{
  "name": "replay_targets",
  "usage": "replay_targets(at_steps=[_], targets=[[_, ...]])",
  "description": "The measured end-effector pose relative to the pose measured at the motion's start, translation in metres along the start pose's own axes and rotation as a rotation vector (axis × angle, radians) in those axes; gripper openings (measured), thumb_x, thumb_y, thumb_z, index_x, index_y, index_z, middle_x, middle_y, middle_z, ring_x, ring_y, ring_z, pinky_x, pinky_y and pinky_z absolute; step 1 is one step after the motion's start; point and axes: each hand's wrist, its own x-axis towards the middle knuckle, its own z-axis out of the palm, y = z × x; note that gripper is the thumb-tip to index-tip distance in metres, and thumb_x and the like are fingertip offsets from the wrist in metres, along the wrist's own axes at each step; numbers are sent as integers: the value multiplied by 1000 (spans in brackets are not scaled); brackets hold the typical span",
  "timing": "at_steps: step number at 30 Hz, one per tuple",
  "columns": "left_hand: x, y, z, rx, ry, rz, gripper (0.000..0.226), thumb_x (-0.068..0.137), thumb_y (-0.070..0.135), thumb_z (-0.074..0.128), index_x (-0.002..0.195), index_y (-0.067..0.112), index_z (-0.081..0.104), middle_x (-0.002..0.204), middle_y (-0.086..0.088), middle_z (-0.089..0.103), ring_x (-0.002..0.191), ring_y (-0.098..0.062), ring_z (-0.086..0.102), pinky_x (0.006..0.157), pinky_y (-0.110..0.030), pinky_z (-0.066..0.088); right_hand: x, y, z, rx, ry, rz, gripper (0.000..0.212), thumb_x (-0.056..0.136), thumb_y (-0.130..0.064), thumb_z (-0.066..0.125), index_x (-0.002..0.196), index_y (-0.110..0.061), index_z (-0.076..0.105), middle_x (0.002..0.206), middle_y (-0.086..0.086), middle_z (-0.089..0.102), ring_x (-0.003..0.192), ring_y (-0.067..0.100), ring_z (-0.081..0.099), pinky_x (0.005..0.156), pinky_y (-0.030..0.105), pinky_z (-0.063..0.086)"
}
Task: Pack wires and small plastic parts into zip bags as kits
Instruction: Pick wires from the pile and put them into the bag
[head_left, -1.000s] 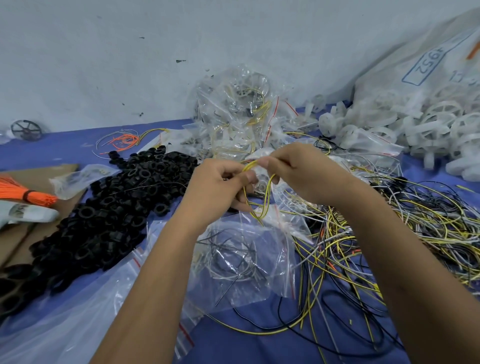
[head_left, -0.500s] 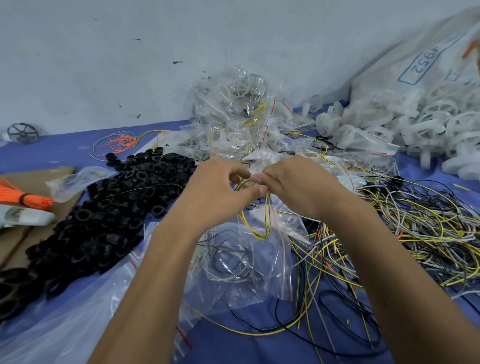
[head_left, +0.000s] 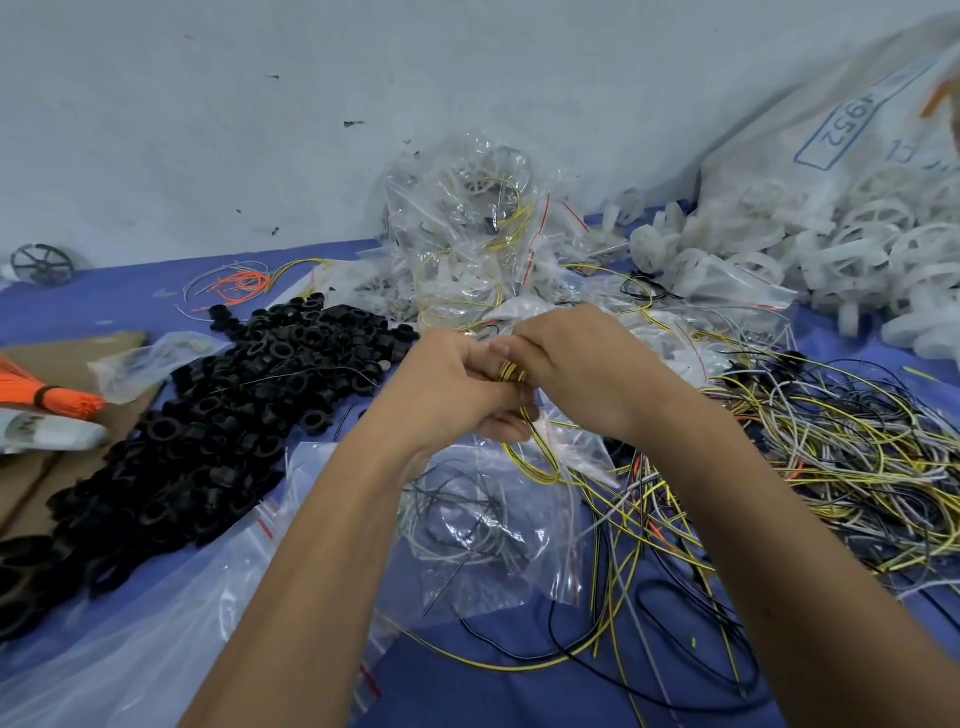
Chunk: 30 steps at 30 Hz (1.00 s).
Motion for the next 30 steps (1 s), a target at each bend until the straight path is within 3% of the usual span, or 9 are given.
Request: replay_targets(at_steps=[3, 7, 11, 13, 16, 22, 24, 27, 30], targets=[[1, -2, -1, -123, 62, -7, 3, 88, -6, 72, 90, -6, 75, 73, -16, 74, 54, -15, 69, 54, -17, 55, -3, 6, 3, 237, 152, 56, 44, 106, -25, 50, 63, -27, 42, 60, -9, 47, 61, 5, 46, 60, 21, 33], [4, -6, -4, -326, 145, -58, 4, 88, -4, 72, 91, -6, 73, 76, -15, 74, 54, -11, 69, 52, -13, 53, -16, 12, 11, 450, 334, 95, 39, 104, -17, 53, 66, -17, 48, 55, -8, 36, 54, 7, 34, 57, 21, 27], [7, -7, 7, -531, 221, -71, 2, 87, -4, 72, 88, -4, 74, 73, -13, 75, 55, -10, 70, 51, -11, 52, -27, 0, 33, 597, 506, 210, 26, 103, -21, 58, 83, -32, 70, 59, -18, 55, 60, 1, 50, 59, 14, 33], [8, -7, 16, -616, 266, -55, 5, 87, -5, 71, 84, -2, 73, 70, -11, 75, 56, -11, 70, 52, -11, 53, -29, -5, 40, 694, 557, 268, 22, 103, -23, 57, 92, -30, 75, 73, -17, 68, 69, 3, 59, 65, 22, 46], [9, -8, 29, -708, 364, -33, 11, 89, -6, 70, 80, 0, 73, 67, -7, 74, 56, -10, 71, 53, -13, 54, -32, -8, 47, 712, 552, 257, 24, 105, -22, 52, 105, -18, 76, 88, -3, 74, 84, 16, 67, 78, 44, 54], [8, -7, 35, -852, 531, -26, 21, 90, -11, 68, 72, 0, 71, 61, -5, 72, 52, -11, 68, 53, -17, 55, -36, -6, 54, 357, 321, 98, 44, 107, -50, 29, 145, -38, 46, 109, -10, 69, 95, 15, 64, 83, 42, 52], [8, -7, 34, -867, 567, -41, 21, 89, -11, 67, 73, 1, 71, 60, -6, 71, 52, -12, 67, 51, -18, 54, -37, -4, 56, 395, 273, 67, 52, 103, -57, 37, 151, -38, 40, 123, -7, 66, 108, 15, 62, 91, 42, 51], [8, -8, 34, -870, 584, -56, 23, 90, -13, 65, 73, 1, 70, 56, -4, 69, 46, -7, 64, 47, -15, 51, -40, -3, 56, 476, 221, -17, 64, 98, -54, 53, 155, -30, 36, 139, -1, 59, 126, 12, 54, 106, 28, 43], [10, -9, 33, -857, 556, -57, 21, 91, -13, 64, 74, -1, 69, 56, -3, 68, 46, -7, 63, 48, -15, 51, -40, 1, 57, 557, 337, -10, 49, 100, -31, 61, 147, -24, 51, 129, 1, 65, 115, 10, 61, 99, 29, 47]])
